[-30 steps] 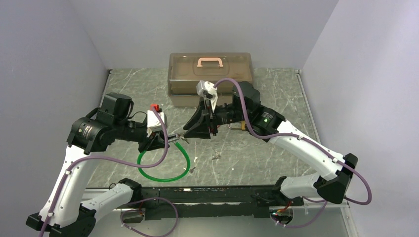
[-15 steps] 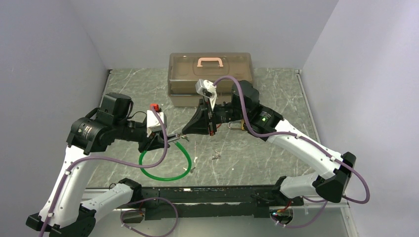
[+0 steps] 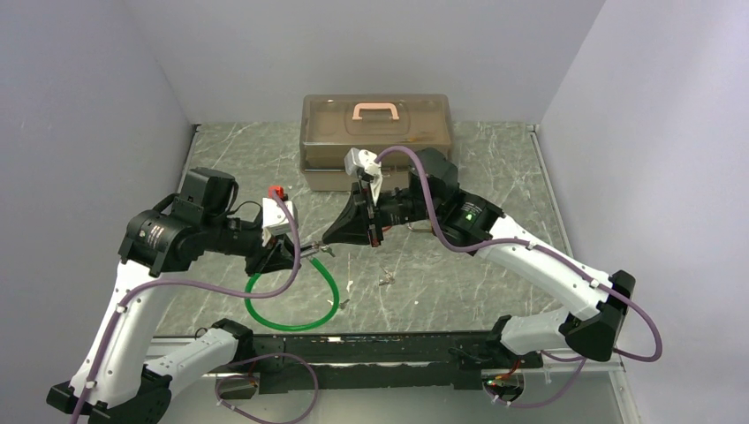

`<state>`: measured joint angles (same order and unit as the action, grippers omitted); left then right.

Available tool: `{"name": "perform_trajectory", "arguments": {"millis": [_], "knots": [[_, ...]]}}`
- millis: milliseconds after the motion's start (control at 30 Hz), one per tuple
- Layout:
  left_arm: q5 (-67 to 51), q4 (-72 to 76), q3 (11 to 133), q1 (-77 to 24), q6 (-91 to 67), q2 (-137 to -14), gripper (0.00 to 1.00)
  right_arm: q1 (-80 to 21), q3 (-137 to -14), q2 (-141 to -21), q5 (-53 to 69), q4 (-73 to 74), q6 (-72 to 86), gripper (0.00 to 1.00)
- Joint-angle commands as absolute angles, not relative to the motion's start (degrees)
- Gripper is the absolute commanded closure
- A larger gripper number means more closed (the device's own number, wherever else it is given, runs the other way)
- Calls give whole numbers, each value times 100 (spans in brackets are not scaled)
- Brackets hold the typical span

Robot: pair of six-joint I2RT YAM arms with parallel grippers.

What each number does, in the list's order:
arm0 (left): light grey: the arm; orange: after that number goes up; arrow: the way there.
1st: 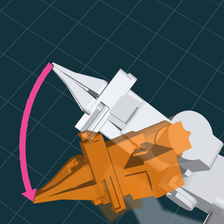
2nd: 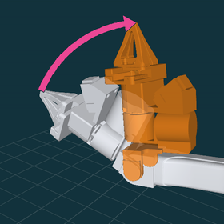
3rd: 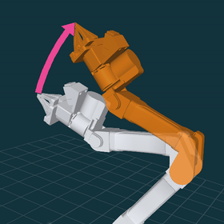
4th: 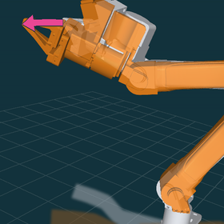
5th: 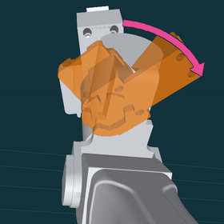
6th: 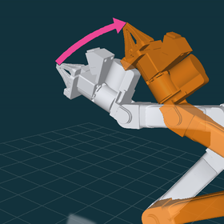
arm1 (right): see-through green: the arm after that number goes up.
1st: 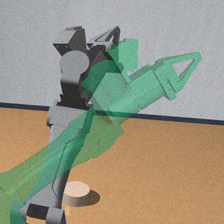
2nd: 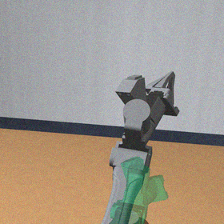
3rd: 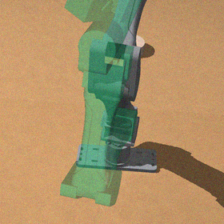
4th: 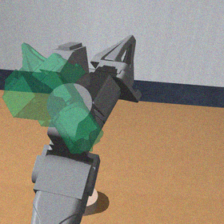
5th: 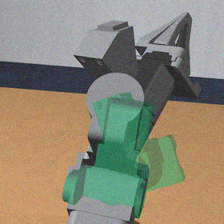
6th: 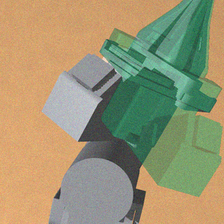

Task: Unlock with the key
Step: Unlock the lock.

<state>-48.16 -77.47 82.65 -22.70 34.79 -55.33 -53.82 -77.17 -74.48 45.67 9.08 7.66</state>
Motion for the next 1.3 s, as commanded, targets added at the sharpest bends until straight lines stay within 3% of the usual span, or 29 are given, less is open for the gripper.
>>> {"name": "perform_trajectory", "arguments": {"millis": [0,467,767,967,1067,1200,1267], "knots": [[-5110,-7172,8622,-2232,3305,-5567,100,-5638,-7762,-7566,4589,888,643,100],[-5134,-7161,8854,-2215,3364,-5647,100,-5752,-6807,-7781,4575,-972,2255,100],[-3977,-7306,8964,-2476,3985,-5599,100,-5630,-7074,-7652,4281,-209,2779,100],[-3628,-7443,9164,-2605,4225,-5728,100,-5557,-6990,-7263,4185,322,2324,65],[-3673,-7443,9172,-2637,4202,-5748,100,-5531,-7131,-7187,4119,460,2125,64],[-3685,-7453,9150,-2663,4185,-5714,100,-5467,-7433,-7227,4021,566,2004,75],[-3682,-7507,9137,-2661,4212,-5689,100,-5466,-7611,-7258,3889,687,1841,68]]}}
